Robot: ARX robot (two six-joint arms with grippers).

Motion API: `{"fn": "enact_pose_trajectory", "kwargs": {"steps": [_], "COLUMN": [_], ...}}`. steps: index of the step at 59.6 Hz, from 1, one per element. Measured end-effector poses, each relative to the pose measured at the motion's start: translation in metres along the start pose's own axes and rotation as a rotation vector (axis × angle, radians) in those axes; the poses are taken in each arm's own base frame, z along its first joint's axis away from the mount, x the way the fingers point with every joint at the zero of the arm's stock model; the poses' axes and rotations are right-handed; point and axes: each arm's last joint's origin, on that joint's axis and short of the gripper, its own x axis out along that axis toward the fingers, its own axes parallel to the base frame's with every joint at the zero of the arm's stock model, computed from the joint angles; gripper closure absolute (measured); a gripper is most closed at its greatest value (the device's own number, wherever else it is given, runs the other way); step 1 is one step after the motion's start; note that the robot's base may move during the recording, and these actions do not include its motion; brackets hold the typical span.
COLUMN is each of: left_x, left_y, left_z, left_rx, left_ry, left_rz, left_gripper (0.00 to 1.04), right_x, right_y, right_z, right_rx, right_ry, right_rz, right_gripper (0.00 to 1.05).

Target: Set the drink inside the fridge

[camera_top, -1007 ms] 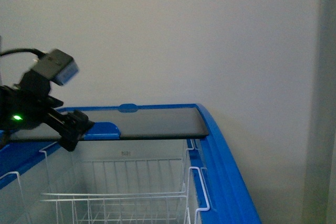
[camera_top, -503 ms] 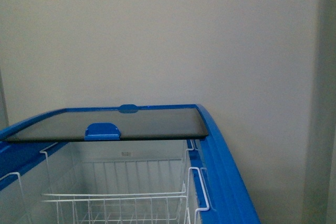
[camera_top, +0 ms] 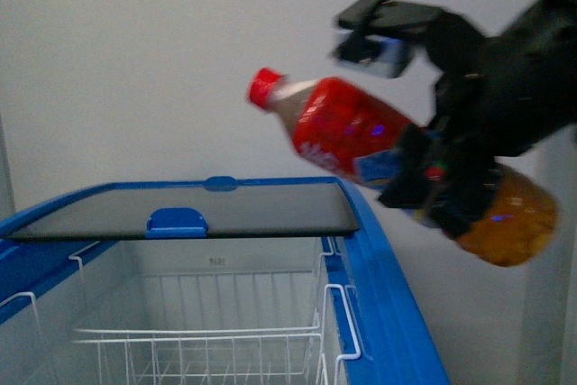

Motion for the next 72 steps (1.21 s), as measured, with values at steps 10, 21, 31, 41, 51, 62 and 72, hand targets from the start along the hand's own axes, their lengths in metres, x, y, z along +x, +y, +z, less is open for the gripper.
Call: {"fn": "enact_pose_trajectory", "kwargs": {"steps": [10, 21, 31, 41, 51, 62, 72], "left_x": [-0.007, -0.013, -0.016, -0.02, -0.023, -0.034, -0.034], "left_y": [0.0, 0.0, 0.0, 0.0, 0.0, 0.0, 0.0], "left_z": [-0.007, -0.011, -0.018, -0.018, -0.018, -0.021, -0.021], "left_rx": [0.0, 0.0, -0.001, -0.001, -0.001, -0.001, -0.001], "left_ry": [0.001, -0.002, -0.012, -0.016, -0.016, -0.009, -0.011], "left_rz": [0.0, 0.0, 0.002, 0.0, 0.0, 0.0, 0.0], "left_gripper": [1.02, 1.02, 1.02, 1.02, 1.02, 1.02, 1.02], "right_x": [0.064, 0.114, 0.145, 0.17, 0.194, 0.223, 0.239], "right_y": [0.03, 0.058, 0.064, 0.069, 0.079, 0.093, 0.093], "right_z": [0.058, 0.07, 0.061, 0.053, 0.044, 0.026, 0.024], "right_rx": [-0.142, -0.225, -0.257, -0.26, -0.263, -0.262, -0.248], "right_ry": [-0.033, 0.01, 0.075, 0.1, 0.116, 0.142, 0.113], "right_rz": [0.11, 0.182, 0.177, 0.188, 0.201, 0.189, 0.127], "right_gripper": [0.65, 0.65, 0.65, 0.65, 0.65, 0.65, 0.65]}}
